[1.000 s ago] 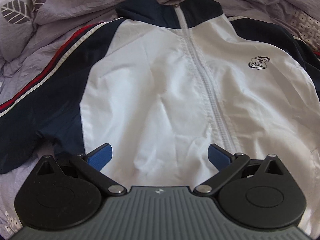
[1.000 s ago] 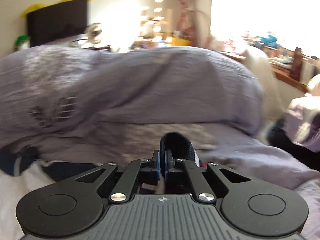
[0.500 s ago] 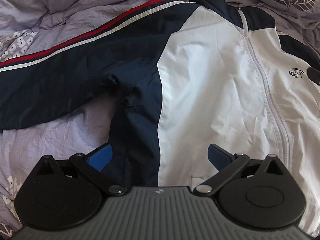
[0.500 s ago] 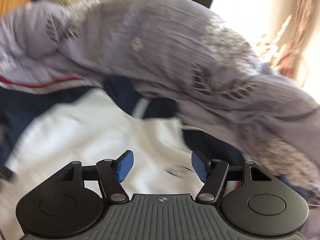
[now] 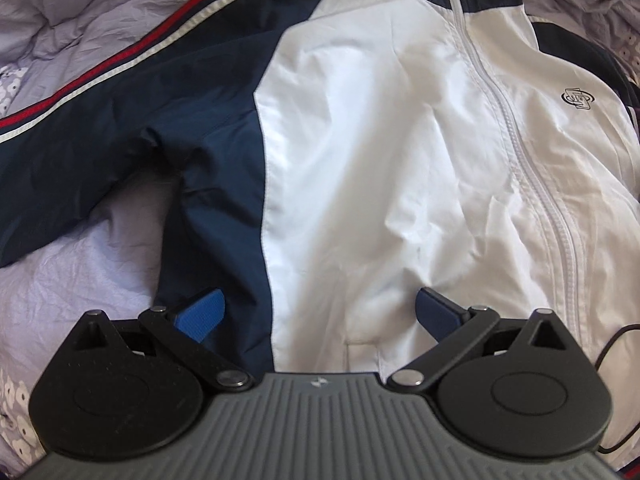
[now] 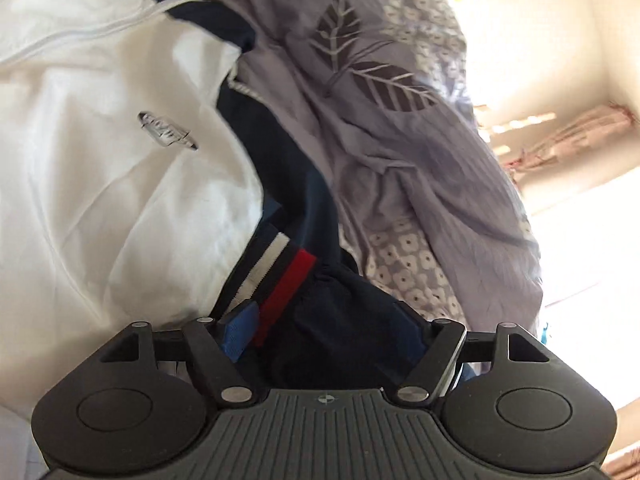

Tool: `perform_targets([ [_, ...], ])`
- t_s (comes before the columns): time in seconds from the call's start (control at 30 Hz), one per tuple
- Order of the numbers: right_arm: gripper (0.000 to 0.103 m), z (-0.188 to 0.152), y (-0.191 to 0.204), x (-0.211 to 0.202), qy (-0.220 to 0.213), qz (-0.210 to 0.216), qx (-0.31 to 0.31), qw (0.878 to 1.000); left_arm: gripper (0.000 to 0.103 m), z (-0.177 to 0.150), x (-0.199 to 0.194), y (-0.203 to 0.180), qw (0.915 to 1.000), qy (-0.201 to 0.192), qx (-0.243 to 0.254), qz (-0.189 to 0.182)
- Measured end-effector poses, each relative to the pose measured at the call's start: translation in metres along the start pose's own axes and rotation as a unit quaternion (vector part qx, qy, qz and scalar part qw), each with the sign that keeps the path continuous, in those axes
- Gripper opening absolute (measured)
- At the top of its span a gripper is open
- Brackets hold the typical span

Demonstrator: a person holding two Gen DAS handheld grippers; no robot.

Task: Fold clothes
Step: 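Fold the navy sleeve across the white front with the right tool and release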

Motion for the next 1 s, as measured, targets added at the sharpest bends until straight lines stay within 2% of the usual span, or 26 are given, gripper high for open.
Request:
perform_targets([
  [0.07, 0.061, -0.002, -0.004, 0.000, 0.004, 0.037, 0.019, 0.999, 0.102, 0.004, 0.003, -0.004, 1.0000, 0.003, 0.004, 0.000],
  [0.2, 0.072, -0.006, -0.023, -0.009, 0.002, 0.106, 0.079, 0.991, 0.102, 0.010, 0.005, -0.008, 1.0000, 0.003, 0.004, -0.001],
  [0.27, 0.074, -0.014, -0.019, -0.003, 0.003, 0.064, 0.018, 0.998, 0.102, 0.011, 0.008, -0.012, 1.0000, 0.005, 0.007, -0.001],
  [0.3, 0.071, -0.018, -0.015, 0.004, 0.006, 0.054, 0.003, 0.999, 0.102, 0.012, 0.010, -0.015, 0.9999, 0.006, 0.010, 0.000],
  [0.33, 0.047, -0.019, -0.013, 0.010, 0.013, 0.060, 0.011, 0.998, 0.102, 0.013, 0.012, -0.017, 0.9999, 0.006, 0.013, 0.001],
  [0.37, 0.030, -0.021, -0.012, 0.015, 0.018, 0.064, 0.022, 0.998, 0.102, 0.014, 0.013, -0.020, 0.9998, 0.006, 0.017, 0.002],
  [0.4, 0.020, -0.018, -0.015, 0.013, 0.017, 0.065, 0.047, 0.997, 0.102, 0.016, 0.013, -0.021, 0.9998, 0.005, 0.019, 0.003],
  [0.47, 0.017, -0.005, -0.027, 0.004, -0.002, 0.072, 0.102, 0.992, 0.102, 0.019, 0.013, -0.021, 0.9998, 0.001, 0.018, 0.002],
  [0.53, 0.016, 0.024, -0.048, -0.019, -0.050, 0.083, 0.151, 0.984, 0.102, 0.022, 0.011, -0.017, 1.0000, 0.000, 0.009, -0.001],
  [0.6, 0.016, 0.060, -0.062, -0.043, -0.108, 0.121, 0.193, 0.968, 0.102, 0.026, 0.008, -0.010, 1.0000, 0.000, -0.007, -0.001],
  [0.67, 0.015, 0.097, -0.076, -0.068, -0.167, 0.161, 0.234, 0.944, 0.102, 0.031, 0.004, -0.001, 0.9996, -0.001, -0.027, -0.002],
  [0.77, 0.016, 0.159, -0.067, -0.096, -0.250, 0.276, 0.260, 0.891, 0.102, 0.038, -0.006, 0.015, 0.9982, -0.016, -0.057, 0.004],
  [0.8, 0.023, 0.175, -0.048, -0.097, -0.251, 0.314, 0.247, 0.882, 0.102, 0.040, -0.009, 0.020, 0.9975, -0.022, -0.066, 0.007],
  [0.83, 0.041, 0.190, -0.029, -0.097, -0.250, 0.350, 0.235, 0.872, 0.102, 0.042, -0.012, 0.027, 0.9967, -0.028, -0.076, 0.011],
  [0.87, 0.050, 0.197, -0.008, -0.092, -0.237, 0.376, 0.227, 0.867, 0.102, 0.043, -0.014, 0.033, 0.9958, -0.031, -0.085, 0.015],
  [0.9, 0.055, 0.198, 0.013, -0.090, -0.220, 0.397, 0.218, 0.864, 0.102, 0.045, -0.015, 0.039, 0.9949, -0.034, -0.093, 0.019],
  [0.97, 0.054, 0.199, 0.051, -0.086, -0.189, 0.433, 0.201, 0.858, 0.102, 0.049, -0.016, 0.046, 0.9931, -0.038, -0.108, 0.025],
  [1.0, 0.054, 0.193, 0.053, -0.089, -0.192, 0.427, 0.206, 0.859, 0.102, 0.052, -0.015, 0.048, 0.9927, -0.039, -0.111, 0.025],
])
Point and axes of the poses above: each gripper's, at about its wrist camera, not at the fingertips, and x roughly the way its jaws point, y to its left, z to its top, the point moved 10 cm from there along x, roughly the way its jaws point, and after that the axes turned 8 degrees about -x, right-handed, at the moved point
